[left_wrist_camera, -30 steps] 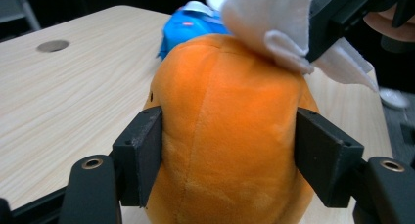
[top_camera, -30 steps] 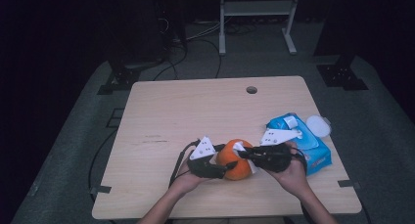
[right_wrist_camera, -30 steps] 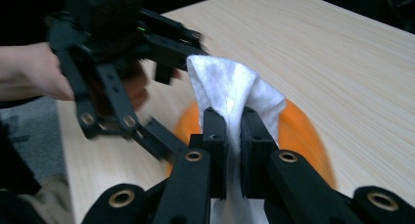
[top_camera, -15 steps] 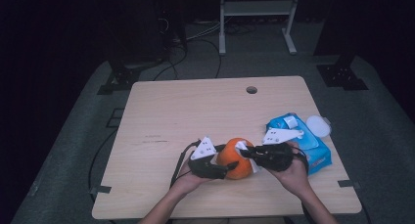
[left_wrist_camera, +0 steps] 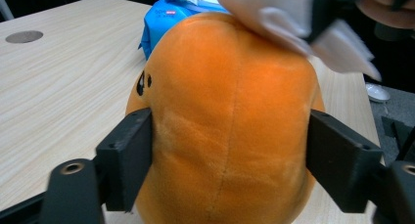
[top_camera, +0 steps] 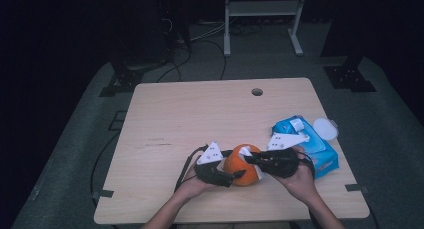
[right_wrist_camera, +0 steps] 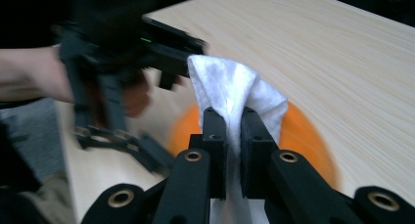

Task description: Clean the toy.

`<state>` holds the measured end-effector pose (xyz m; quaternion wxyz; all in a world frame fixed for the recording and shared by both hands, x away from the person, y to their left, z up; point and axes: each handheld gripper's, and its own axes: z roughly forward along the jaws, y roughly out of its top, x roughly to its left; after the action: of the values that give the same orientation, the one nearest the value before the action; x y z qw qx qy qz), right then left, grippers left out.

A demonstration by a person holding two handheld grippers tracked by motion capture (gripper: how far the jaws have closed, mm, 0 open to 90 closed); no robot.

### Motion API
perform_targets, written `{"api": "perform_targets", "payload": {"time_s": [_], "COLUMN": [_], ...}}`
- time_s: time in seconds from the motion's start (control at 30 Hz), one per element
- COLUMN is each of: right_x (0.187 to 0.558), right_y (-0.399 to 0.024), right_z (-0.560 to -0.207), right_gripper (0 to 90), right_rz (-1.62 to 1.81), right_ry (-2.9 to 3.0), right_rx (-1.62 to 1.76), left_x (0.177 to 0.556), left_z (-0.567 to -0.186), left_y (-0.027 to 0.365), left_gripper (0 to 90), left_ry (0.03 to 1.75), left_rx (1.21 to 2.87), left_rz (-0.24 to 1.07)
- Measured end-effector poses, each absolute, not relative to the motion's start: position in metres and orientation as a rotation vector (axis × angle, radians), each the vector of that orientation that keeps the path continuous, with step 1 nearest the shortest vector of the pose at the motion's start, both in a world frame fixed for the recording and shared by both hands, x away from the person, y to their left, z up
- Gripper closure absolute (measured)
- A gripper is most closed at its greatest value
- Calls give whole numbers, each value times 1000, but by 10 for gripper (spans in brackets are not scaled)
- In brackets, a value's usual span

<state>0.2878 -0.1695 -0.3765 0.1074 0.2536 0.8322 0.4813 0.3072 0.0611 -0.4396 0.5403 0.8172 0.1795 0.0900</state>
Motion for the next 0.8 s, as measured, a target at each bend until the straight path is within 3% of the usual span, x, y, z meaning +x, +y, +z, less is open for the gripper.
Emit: {"api": "perform_targets", "payload": {"time_s": [0.23, 0.43, 0.57, 0.8], "right_x": [294, 303, 298, 284], "right_y": [-177, -197, -188, -161], "right_z": [-376, -385, -380, -375], "right_gripper": [827, 826, 827, 828], "right_rz": [1364, 1392, 1371, 1364], "right_ry": [2396, 2397, 2394, 2448], "right_rx": [765, 859, 833, 693], "left_x": [305, 309, 307, 307], "left_z": [-442, -449, -446, -445], "left_y": [62, 60, 58, 61], "left_gripper": [286, 161, 241, 283], "left_ry": [401, 373, 385, 390], "left_rx": [1938, 1912, 1943, 1945], "left_rz": [217, 174, 225, 220]}}
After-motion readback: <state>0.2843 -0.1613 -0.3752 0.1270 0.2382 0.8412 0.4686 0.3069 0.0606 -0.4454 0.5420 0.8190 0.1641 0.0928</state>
